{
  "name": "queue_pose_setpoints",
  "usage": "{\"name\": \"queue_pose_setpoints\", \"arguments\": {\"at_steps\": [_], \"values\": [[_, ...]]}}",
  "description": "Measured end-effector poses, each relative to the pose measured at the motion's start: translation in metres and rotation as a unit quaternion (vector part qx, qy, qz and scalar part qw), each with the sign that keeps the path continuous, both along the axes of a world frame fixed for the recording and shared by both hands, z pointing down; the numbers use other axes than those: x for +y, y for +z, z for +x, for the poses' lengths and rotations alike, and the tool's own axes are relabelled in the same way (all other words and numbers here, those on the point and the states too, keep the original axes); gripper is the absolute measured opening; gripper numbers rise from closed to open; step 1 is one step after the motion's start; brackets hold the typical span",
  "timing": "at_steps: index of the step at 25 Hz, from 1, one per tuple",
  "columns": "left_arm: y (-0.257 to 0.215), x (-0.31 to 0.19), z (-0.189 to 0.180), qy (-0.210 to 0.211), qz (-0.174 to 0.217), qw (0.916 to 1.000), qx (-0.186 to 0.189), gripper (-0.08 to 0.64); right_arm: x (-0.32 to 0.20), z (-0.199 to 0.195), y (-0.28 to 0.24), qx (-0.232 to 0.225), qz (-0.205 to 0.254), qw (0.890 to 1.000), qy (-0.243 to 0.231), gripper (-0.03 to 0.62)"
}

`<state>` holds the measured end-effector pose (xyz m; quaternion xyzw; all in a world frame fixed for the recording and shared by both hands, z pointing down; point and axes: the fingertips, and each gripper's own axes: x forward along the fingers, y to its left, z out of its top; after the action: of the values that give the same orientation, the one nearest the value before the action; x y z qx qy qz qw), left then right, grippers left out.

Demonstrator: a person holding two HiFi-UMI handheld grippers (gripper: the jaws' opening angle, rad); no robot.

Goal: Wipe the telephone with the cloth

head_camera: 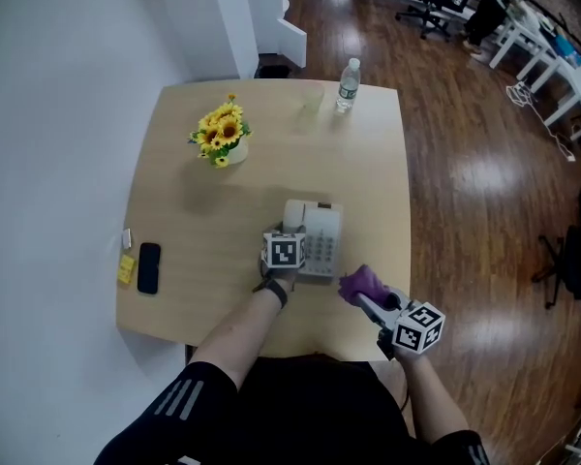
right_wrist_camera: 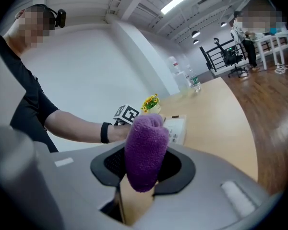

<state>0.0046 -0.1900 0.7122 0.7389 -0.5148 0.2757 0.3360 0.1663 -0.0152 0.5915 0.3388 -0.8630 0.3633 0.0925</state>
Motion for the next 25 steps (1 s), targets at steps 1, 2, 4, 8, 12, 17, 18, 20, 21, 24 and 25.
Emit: {"name": "queue_pose_setpoints", "arguments": {"at_steps": [1, 2, 4, 8, 12, 17, 18, 20, 21, 24, 25], "values": [[0.000, -0.002, 0.003, 0.000, 0.000, 1.0000, -0.003, 0.218, 0.000, 0.000, 0.000, -0.001, -0.001, 1.000, 0.000, 0.132], [-0.001, -0.003, 0.004, -0.001, 0.000, 1.0000, -0.007, 0.218, 0.000, 0.000, 0.001, -0.002, -0.002, 1.000, -0.001, 0.132], [-0.002, -0.004, 0.004, -0.007, 0.002, 0.9998, -0.016, 0.218, 0.001, -0.002, 0.001, -0.005, -0.001, 1.000, -0.005, 0.132], [0.005, -0.004, -0.002, -0.026, -0.013, 0.9993, -0.024, 0.221, 0.000, -0.005, -0.005, -0.006, 0.003, 1.000, -0.010, 0.132], [0.010, 0.000, 0.003, -0.015, -0.025, 0.9996, 0.000, 0.239, -0.002, -0.007, -0.010, -0.009, 0.011, 1.000, -0.008, 0.132], [-0.012, 0.000, 0.008, 0.006, 0.006, 0.9993, 0.037, 0.285, -0.005, -0.007, -0.014, -0.009, 0.013, 1.000, -0.002, 0.133], [-0.022, 0.000, 0.008, 0.014, 0.019, 0.9989, 0.040, 0.287, -0.006, -0.008, -0.015, -0.007, 0.015, 1.000, -0.003, 0.133], [-0.040, 0.005, 0.007, 0.036, 0.039, 0.9974, 0.048, 0.293, -0.007, -0.009, -0.018, -0.004, 0.022, 1.000, -0.004, 0.133], [-0.049, 0.010, 0.007, 0.052, 0.049, 0.9960, 0.053, 0.293, -0.008, -0.010, -0.021, -0.004, 0.026, 1.000, -0.004, 0.133], [-0.080, 0.034, 0.012, 0.130, 0.082, 0.9852, 0.077, 0.267, -0.014, -0.015, -0.031, -0.002, 0.043, 0.999, -0.006, 0.135], [-0.090, 0.044, 0.015, 0.162, 0.094, 0.9789, 0.082, 0.264, -0.016, -0.018, -0.036, -0.002, 0.049, 0.999, -0.007, 0.135]]}}
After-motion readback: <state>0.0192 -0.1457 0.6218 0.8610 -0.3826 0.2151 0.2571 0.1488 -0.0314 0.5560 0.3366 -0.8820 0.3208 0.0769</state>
